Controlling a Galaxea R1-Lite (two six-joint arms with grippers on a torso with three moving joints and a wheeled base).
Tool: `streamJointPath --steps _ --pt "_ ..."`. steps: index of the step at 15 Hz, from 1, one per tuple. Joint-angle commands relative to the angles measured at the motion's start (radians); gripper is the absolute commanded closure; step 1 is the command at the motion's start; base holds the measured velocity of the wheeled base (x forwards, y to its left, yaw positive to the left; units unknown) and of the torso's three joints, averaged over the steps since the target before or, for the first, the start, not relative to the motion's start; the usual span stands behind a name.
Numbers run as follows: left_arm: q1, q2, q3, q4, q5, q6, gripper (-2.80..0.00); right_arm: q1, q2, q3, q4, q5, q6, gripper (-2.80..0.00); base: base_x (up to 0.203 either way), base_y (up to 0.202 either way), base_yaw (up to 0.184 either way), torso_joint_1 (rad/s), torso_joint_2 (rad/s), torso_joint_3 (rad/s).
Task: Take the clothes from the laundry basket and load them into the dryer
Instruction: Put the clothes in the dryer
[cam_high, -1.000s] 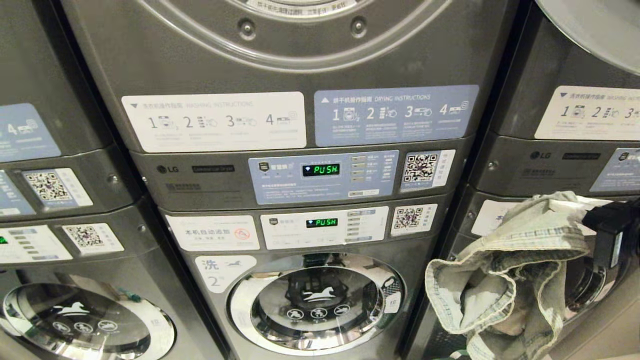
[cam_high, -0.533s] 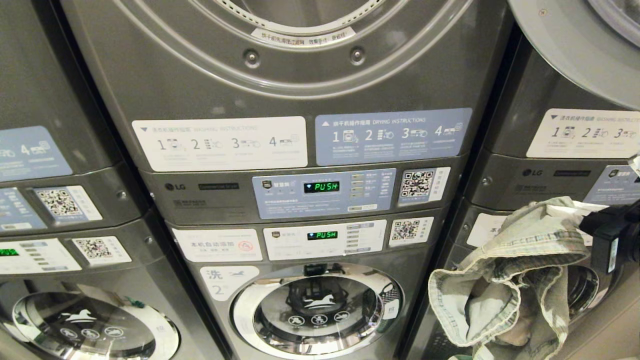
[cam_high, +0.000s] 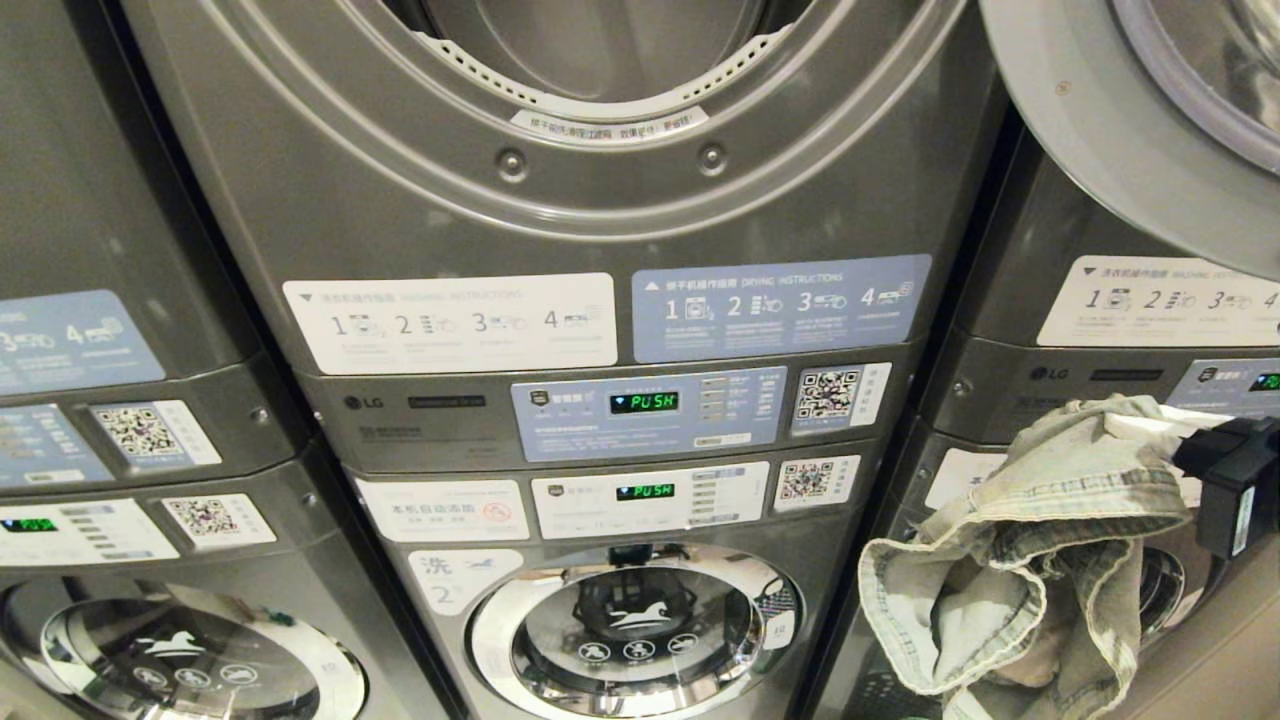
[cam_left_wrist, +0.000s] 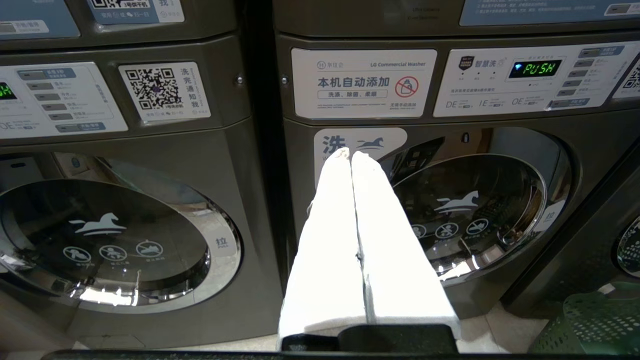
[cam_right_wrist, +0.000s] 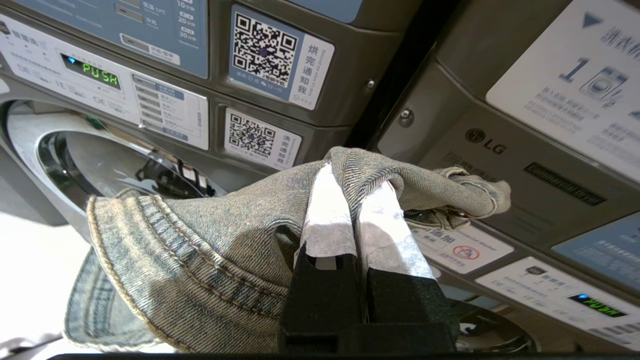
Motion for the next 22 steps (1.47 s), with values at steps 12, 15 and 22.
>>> streamJointPath --steps 12,15,22 --pt "0.001 0.0 0.002 0.0 0.0 0.002 0.0 0.001 -0.025 0.024 -0.002 0.007 -0.02 0.0 0.0 0.0 0.0 0.118 -0.23 -0.119" --pt "0.001 0.0 0.002 0.0 0.0 0.002 0.0 0.002 -0.025 0.027 -0.002 0.008 -0.02 0.0 0.0 0.0 0.0 0.082 -0.16 -0.081" --pt "0.001 0.0 0.001 0.0 -0.002 0.002 0.0 0.001 -0.022 0.013 -0.002 0.007 -0.018 0.0 0.0 0.0 0.0 0.074 -0.14 -0.073"
